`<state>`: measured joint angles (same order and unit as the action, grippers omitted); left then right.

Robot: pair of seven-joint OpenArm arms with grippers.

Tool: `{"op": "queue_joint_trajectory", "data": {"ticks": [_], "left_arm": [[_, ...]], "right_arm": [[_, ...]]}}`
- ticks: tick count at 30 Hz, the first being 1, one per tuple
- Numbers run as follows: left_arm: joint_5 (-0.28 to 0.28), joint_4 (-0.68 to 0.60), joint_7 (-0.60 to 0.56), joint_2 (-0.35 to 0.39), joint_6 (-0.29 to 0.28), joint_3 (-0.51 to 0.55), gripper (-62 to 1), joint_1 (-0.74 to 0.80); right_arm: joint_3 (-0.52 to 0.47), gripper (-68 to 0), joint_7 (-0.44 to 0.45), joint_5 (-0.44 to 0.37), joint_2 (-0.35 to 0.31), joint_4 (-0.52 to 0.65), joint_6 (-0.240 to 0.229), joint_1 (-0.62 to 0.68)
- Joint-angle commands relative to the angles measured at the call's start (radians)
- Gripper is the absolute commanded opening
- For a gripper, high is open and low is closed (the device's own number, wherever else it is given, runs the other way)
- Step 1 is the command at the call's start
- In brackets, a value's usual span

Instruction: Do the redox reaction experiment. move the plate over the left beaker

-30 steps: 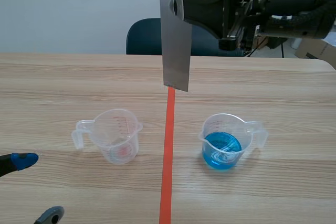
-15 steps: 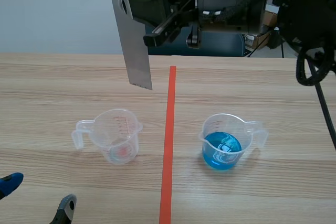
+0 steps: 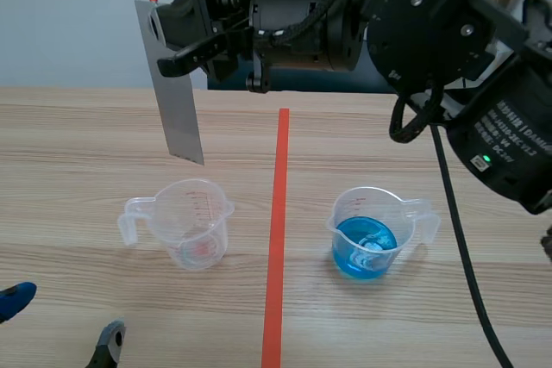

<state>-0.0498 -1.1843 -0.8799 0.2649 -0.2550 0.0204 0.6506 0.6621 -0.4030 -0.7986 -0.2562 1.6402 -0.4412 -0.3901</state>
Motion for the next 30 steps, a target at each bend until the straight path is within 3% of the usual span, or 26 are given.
{"op": "queue_joint_trajectory", "data": {"ticks": [1,7,9,13,22,30], "left_arm": [[0.029,-0.004,-0.034,-0.01,0.0,0.003,1.4,-0.003],[0.047,0.047,-0.177,-0.013,0.0,0.003,1.4,-0.006],[0.047,0.06,-0.214,-0.013,0.0,0.003,1.4,-0.008],[0.047,0.091,-0.23,-0.015,-0.001,0.003,1.4,-0.023],[0.042,0.156,-0.273,-0.029,-0.002,0.003,1.4,-0.074],[0.043,0.16,-0.283,-0.037,-0.005,0.003,1.4,-0.074]], "right_arm": [[-0.014,-66.9,0.004,0.004,0.017,0.005,0.0,-0.026],[-0.005,-66.9,-0.014,0.037,0.07,-0.022,-0.007,-0.026],[0.0,-66.9,-0.014,0.055,0.083,-0.031,-0.029,-0.026],[0.02,-66.9,-0.013,0.063,0.087,-0.033,-0.031,-0.025],[0.076,-66.9,0.075,0.097,0.049,-0.033,-0.076,-0.025],[0.085,-66.9,0.183,0.116,0.002,-0.033,-0.076,0.008]]}}
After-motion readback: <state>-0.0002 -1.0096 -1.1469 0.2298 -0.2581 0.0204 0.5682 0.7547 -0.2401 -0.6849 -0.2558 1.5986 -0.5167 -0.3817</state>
